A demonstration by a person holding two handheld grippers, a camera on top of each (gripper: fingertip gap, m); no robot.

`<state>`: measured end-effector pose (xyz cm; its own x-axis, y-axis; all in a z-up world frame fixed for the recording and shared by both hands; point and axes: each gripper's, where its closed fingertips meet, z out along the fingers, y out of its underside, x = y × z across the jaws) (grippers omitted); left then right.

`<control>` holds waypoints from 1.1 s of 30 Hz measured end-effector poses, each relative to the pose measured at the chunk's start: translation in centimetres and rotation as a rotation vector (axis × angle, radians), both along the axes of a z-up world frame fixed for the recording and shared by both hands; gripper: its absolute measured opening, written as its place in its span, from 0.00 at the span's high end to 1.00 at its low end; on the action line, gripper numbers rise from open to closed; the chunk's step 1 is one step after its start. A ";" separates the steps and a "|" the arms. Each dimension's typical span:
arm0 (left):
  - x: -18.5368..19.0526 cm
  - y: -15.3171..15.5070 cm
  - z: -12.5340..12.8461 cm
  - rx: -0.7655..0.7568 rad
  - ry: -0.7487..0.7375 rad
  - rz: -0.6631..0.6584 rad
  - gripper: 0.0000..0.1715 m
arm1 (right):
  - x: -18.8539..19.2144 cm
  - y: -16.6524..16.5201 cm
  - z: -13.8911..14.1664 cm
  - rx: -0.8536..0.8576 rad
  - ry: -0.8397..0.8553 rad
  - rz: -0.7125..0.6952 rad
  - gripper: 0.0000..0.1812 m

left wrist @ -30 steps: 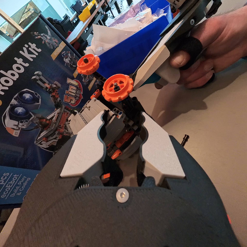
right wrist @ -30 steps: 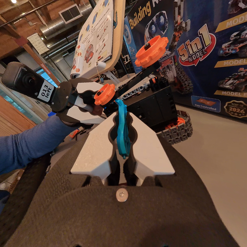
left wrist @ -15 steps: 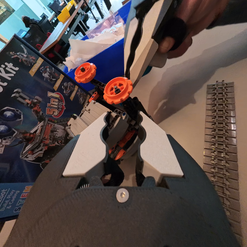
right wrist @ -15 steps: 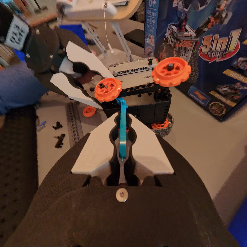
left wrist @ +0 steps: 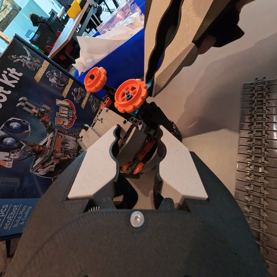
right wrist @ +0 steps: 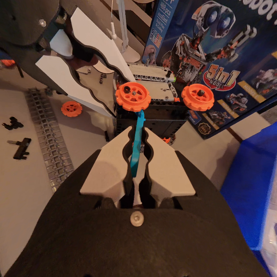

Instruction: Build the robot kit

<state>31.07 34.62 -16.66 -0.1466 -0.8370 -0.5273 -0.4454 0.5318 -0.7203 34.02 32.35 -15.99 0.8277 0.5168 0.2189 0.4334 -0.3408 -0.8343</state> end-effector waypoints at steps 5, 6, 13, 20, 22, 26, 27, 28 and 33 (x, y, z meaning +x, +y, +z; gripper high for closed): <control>0.0 0.1 0.0 -0.008 -0.020 -0.004 0.72 | 0.1 0.1 -0.2 0.002 0.326 0.012 0.97; 0.0 0.1 0.0 -0.008 -0.020 -0.003 0.72 | 0.1 0.1 -0.2 0.018 0.340 0.017 0.97; -0.2 0.6 0.0 -0.043 -0.032 0.001 0.72 | -0.1 0.5 -0.1 -0.016 0.638 0.072 0.95; -0.3 1.0 0.0 -0.047 -0.037 0.009 0.73 | -0.3 1.0 -0.1 -0.071 0.923 0.163 0.94; -0.3 1.3 0.0 -0.046 -0.038 0.014 0.73 | -0.3 1.2 -0.1 -0.085 0.965 0.178 0.94; -0.4 1.3 0.1 -0.045 -0.038 0.010 0.73 | -0.4 1.3 0.0 -0.059 0.877 0.146 0.94; -0.4 1.3 0.1 -0.040 -0.035 0.008 0.73 | -0.3 1.4 0.1 -0.045 0.819 0.129 0.95; -0.3 1.2 0.1 -0.035 -0.032 0.006 0.73 | -0.1 1.4 0.2 -0.029 0.766 0.112 0.95; -0.3 1.0 0.5 -0.055 -0.019 0.000 0.73 | -0.1 1.3 0.0 0.051 0.449 0.038 0.96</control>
<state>30.72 35.58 -16.15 -0.1371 -0.8647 -0.4833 -0.4309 0.4913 -0.7569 33.87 33.63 -15.96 0.8272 0.5463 -0.1318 0.0360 -0.2856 -0.9577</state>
